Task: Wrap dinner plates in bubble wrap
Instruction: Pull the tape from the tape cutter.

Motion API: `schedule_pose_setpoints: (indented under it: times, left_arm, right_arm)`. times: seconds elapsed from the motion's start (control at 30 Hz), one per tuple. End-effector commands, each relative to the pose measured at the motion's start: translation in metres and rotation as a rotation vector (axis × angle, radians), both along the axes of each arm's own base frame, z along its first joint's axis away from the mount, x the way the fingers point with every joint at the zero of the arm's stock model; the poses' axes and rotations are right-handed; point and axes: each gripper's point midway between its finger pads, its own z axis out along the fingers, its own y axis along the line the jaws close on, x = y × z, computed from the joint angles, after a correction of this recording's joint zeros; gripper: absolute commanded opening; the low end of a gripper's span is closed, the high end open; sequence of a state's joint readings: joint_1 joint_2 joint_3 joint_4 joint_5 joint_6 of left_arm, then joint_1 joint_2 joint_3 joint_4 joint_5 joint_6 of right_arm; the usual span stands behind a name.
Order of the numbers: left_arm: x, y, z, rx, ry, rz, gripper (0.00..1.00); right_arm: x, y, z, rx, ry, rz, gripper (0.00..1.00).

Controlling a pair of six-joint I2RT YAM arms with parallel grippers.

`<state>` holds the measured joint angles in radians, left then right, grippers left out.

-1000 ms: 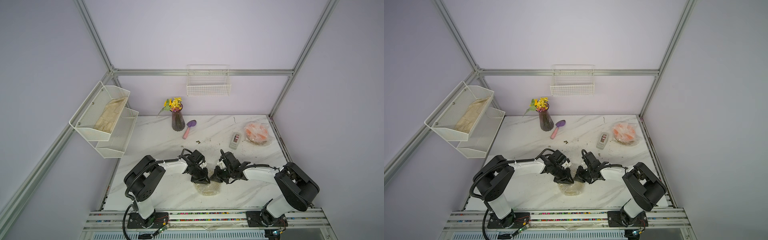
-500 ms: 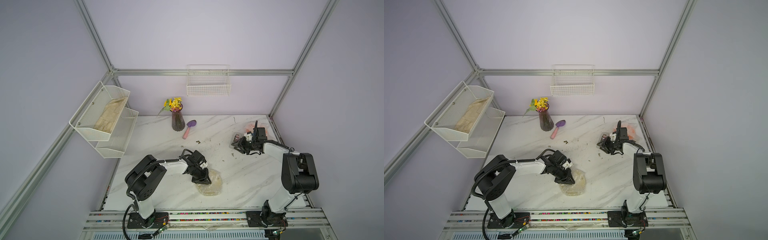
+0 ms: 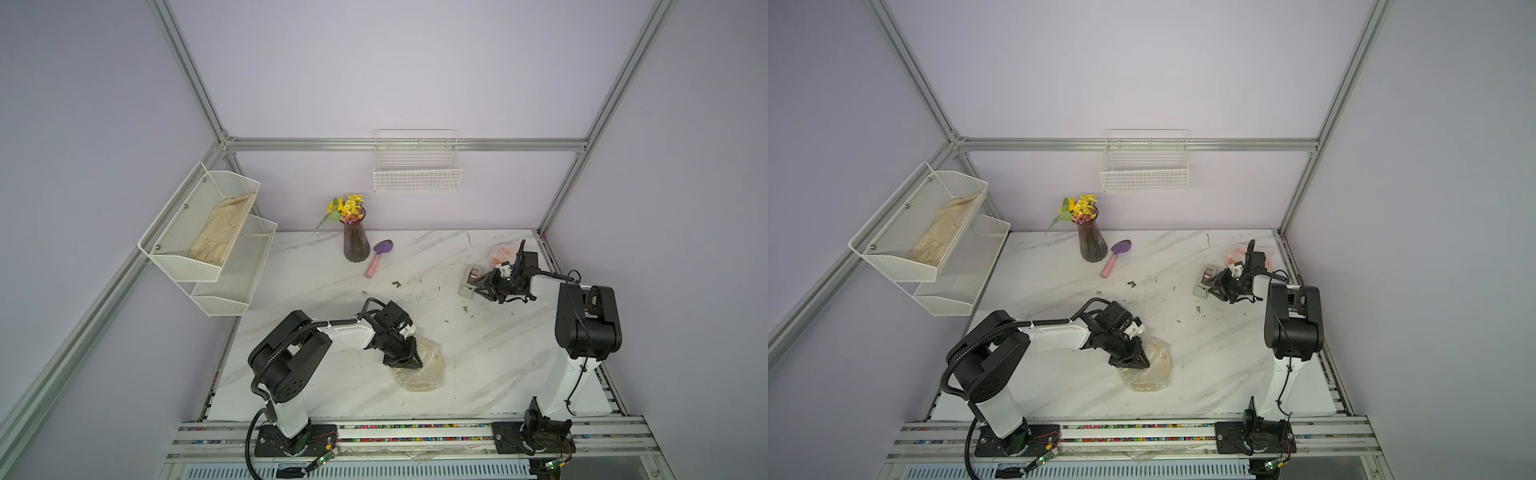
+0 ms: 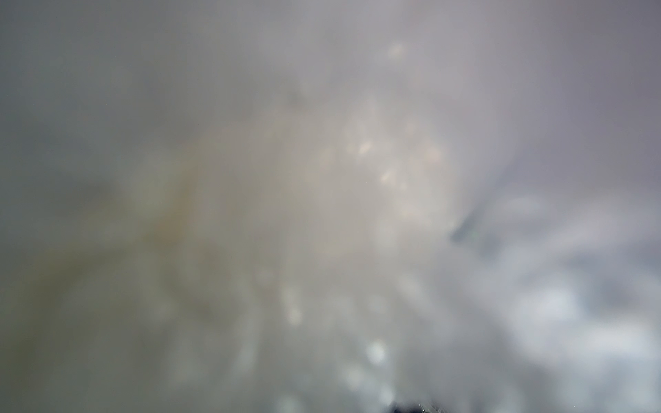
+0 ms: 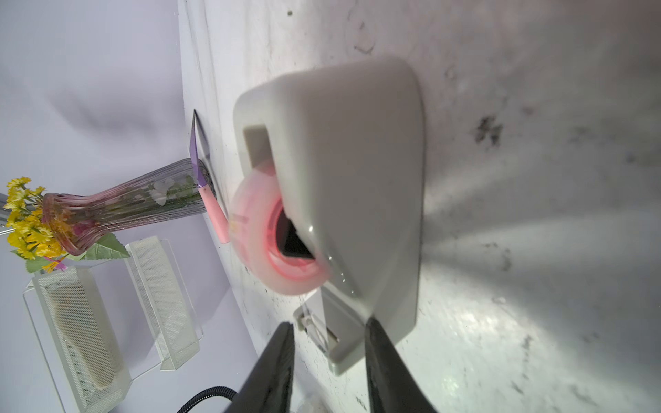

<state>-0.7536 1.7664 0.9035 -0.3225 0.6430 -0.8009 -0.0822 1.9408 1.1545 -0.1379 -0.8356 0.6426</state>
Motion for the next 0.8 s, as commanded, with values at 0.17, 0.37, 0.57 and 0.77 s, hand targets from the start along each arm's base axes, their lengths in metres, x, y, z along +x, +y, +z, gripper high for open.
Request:
schedule_pose_setpoints:
  times: [0.17, 0.37, 0.57, 0.77]
  left_arm:
    - [-0.031, 0.046, -0.046, 0.242, 0.086, 0.005, 0.18]
    - [-0.032, 0.046, -0.046, 0.24, 0.088, 0.004, 0.18]
    - [-0.033, 0.046, -0.047, 0.241, 0.093, 0.003, 0.18]
    - [-0.035, 0.047, -0.048, 0.244, 0.1, 0.005, 0.18]
  right_arm:
    - [0.015, -0.005, 0.022, 0.011, -0.102, -0.031, 0.38]
    - [0.017, -0.003, 0.013, 0.045, -0.087, -0.048, 0.36]
    - [0.008, -0.001, -0.014, 0.069, -0.012, -0.052, 0.34]
    - [-0.015, -0.004, -0.034, -0.021, 0.089, -0.023, 0.34]
